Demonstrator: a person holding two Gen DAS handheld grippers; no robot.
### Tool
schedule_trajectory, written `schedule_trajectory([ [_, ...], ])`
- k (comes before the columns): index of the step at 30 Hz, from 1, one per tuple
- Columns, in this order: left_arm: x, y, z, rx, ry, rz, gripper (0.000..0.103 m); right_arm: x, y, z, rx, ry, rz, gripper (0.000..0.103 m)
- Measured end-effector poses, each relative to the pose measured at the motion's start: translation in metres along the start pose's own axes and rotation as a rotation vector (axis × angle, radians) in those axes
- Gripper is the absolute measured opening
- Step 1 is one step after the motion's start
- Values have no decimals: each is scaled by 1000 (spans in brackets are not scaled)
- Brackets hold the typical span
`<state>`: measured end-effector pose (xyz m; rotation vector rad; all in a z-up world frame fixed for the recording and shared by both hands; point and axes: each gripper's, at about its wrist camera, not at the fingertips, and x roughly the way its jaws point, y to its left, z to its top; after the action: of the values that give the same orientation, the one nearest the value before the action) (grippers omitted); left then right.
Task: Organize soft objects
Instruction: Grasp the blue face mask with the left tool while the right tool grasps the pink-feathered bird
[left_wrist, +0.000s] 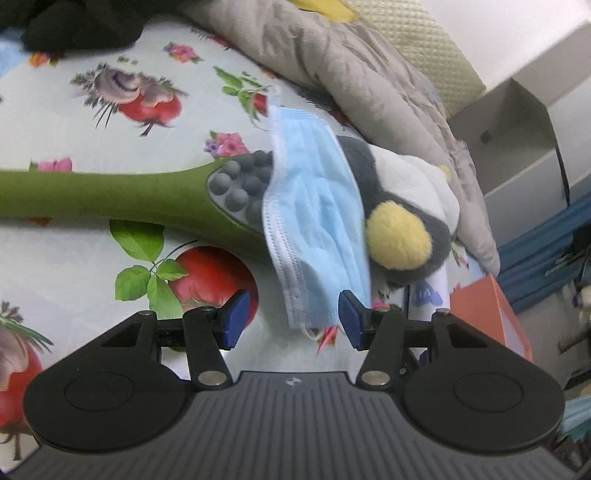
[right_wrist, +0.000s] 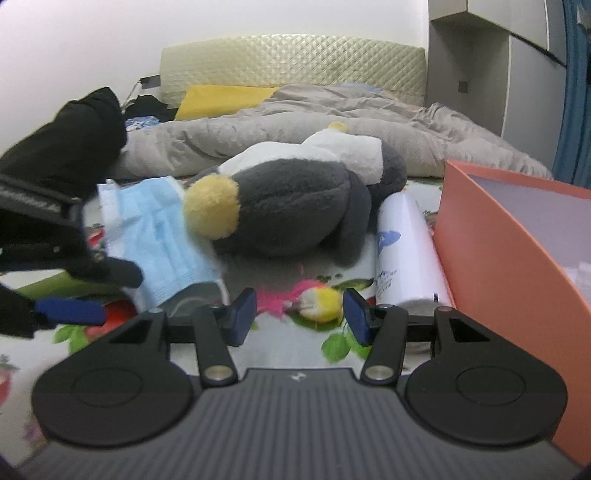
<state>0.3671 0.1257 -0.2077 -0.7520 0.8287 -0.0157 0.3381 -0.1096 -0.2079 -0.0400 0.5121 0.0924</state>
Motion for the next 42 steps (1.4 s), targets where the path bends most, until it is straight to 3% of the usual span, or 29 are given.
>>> schedule_trajectory([
  [7, 16, 18, 3, -108, 25, -86, 63, 29, -1, 4, -11, 20, -40, 54],
  [20, 35, 19, 5, -135, 19, -110, 62, 53, 3, 1, -47, 120, -41, 52],
  [24, 39, 16, 5, -131, 16, -117, 42, 52, 0, 2, -39, 117, -32, 51],
  [26, 40, 15, 5, -128, 13, -109, 36, 50, -1, 2, -38, 121, -33, 38],
  [32, 35, 7, 2, -81, 14, -84, 15, 42, -6, 0, -33, 122, -22, 39],
  [42, 6, -11, -11, 28, -8, -11, 10, 10, -11, -1, -32, 108, -9, 39],
])
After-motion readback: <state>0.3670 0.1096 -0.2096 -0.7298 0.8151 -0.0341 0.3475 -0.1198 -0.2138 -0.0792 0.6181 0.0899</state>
